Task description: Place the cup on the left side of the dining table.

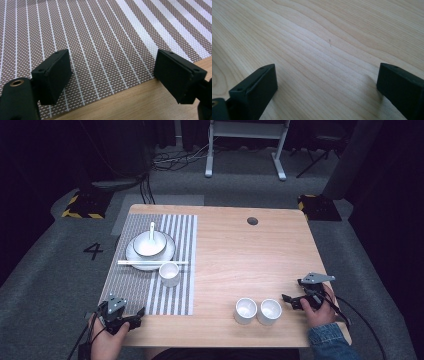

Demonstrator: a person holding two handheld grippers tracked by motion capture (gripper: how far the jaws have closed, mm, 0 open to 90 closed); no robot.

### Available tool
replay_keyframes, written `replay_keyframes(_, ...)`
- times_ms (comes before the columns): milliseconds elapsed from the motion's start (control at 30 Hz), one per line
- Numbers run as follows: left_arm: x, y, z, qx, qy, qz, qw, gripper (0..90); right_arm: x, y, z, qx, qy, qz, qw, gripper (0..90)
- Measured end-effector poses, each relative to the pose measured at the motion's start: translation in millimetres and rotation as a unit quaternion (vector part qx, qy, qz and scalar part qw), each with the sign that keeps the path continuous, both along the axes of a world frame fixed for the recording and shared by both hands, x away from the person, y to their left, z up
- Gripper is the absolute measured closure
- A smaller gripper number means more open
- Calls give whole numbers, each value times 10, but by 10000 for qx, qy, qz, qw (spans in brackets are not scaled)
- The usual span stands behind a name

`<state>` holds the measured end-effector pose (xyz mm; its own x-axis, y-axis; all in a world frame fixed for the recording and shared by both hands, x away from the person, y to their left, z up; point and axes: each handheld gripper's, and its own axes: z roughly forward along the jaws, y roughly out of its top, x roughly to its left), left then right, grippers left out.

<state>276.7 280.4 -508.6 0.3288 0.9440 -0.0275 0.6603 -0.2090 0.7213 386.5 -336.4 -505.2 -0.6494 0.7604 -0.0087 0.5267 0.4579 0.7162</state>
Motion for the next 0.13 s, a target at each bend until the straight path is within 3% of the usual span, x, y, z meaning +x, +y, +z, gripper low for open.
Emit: replay_keyframes(133,1,-1,2,-3,12,-2,10000,149,0,0,0,1,0,1,10000,34)
